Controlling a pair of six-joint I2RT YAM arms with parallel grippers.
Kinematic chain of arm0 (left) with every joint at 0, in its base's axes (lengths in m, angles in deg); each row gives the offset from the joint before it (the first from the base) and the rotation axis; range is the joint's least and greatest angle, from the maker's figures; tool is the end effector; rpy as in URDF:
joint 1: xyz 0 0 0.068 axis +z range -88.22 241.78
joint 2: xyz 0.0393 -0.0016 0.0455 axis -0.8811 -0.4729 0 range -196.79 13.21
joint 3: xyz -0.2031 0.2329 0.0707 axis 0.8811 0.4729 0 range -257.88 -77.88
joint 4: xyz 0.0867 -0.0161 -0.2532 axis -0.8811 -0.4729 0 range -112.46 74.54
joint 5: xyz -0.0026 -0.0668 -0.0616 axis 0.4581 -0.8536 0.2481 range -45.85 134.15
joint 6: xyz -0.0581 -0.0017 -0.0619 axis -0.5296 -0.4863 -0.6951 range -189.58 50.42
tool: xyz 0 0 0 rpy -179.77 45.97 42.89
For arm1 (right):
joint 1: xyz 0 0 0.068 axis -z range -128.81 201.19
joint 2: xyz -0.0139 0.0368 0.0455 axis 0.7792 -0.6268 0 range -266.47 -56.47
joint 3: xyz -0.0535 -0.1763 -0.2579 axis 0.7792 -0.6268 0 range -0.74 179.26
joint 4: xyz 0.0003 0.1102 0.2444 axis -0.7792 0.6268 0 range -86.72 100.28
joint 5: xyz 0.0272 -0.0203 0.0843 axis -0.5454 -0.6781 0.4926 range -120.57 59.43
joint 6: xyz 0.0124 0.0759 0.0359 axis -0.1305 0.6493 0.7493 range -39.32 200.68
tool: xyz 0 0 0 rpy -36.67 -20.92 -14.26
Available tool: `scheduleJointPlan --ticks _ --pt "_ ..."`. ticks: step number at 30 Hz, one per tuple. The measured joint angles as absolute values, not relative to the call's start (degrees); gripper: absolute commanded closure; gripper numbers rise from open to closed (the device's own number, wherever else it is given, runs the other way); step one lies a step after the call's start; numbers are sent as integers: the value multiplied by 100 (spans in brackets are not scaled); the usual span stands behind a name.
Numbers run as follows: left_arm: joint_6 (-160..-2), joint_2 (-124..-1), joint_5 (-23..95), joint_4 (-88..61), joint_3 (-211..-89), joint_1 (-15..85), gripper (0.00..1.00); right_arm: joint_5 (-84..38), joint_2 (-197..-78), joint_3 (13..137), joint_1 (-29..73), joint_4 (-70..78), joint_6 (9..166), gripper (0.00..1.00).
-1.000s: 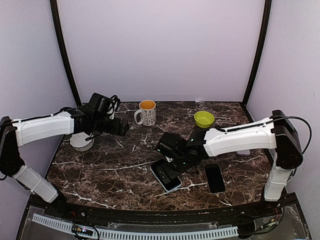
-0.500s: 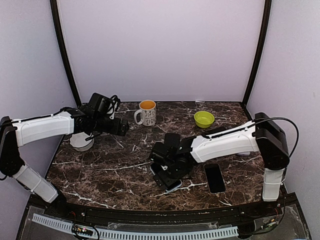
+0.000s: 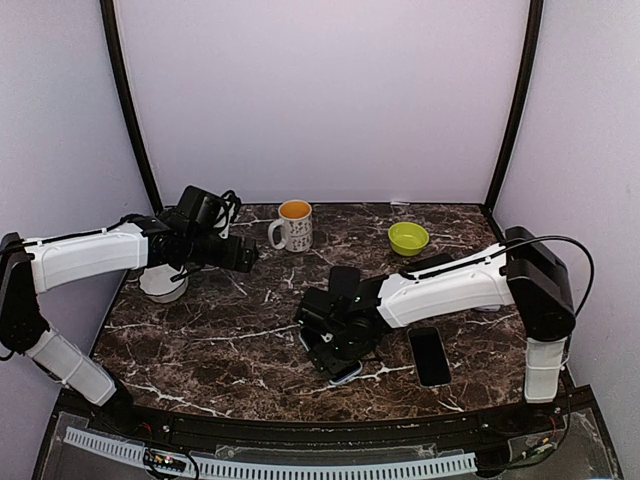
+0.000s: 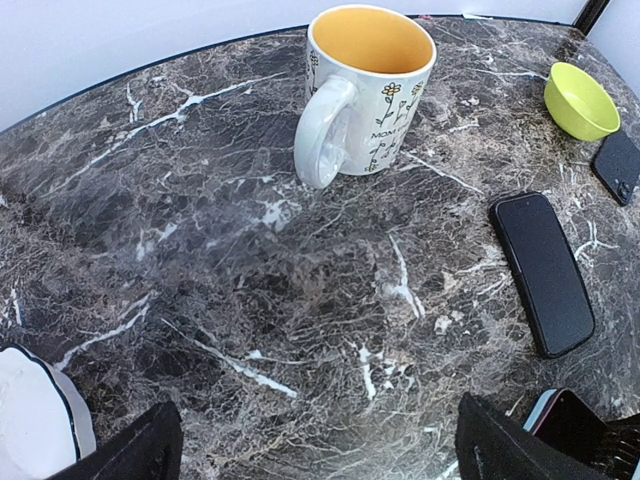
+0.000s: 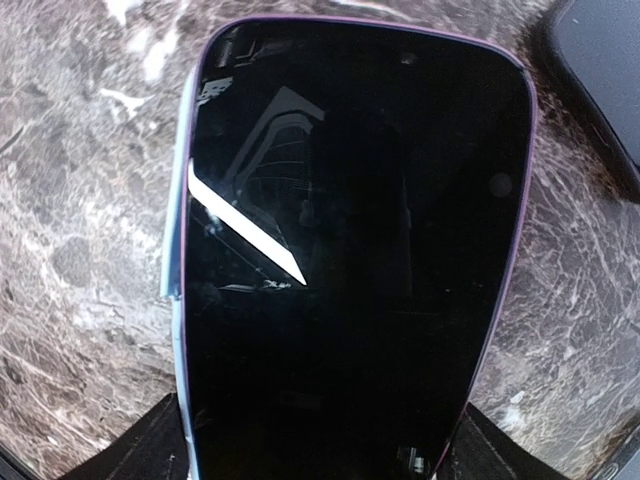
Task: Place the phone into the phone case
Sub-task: Pick up the phone with the phone case at the center of the board.
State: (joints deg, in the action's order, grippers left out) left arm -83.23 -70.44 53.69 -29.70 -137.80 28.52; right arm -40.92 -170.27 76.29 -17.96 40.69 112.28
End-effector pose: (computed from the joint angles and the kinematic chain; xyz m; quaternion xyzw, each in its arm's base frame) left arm 0.3053 -0.1855 0.2837 0.1166 0.8887 -0.1053 0.4307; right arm 0.1630 0.3903 0.1520 -0.3057 0.9380 0.0486 0.1562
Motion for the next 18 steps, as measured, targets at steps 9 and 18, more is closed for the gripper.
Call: scheduleJointPlan --ticks 9,18 --pt "-8321 -7044 5317 -2970 -13780 2852 3 -4151 -17027 7662 -1809 4106 11232 54" --pt "-8319 -7044 5236 -2968 -13780 2852 4 -4195 -16978 7618 -1820 4045 11188 67"
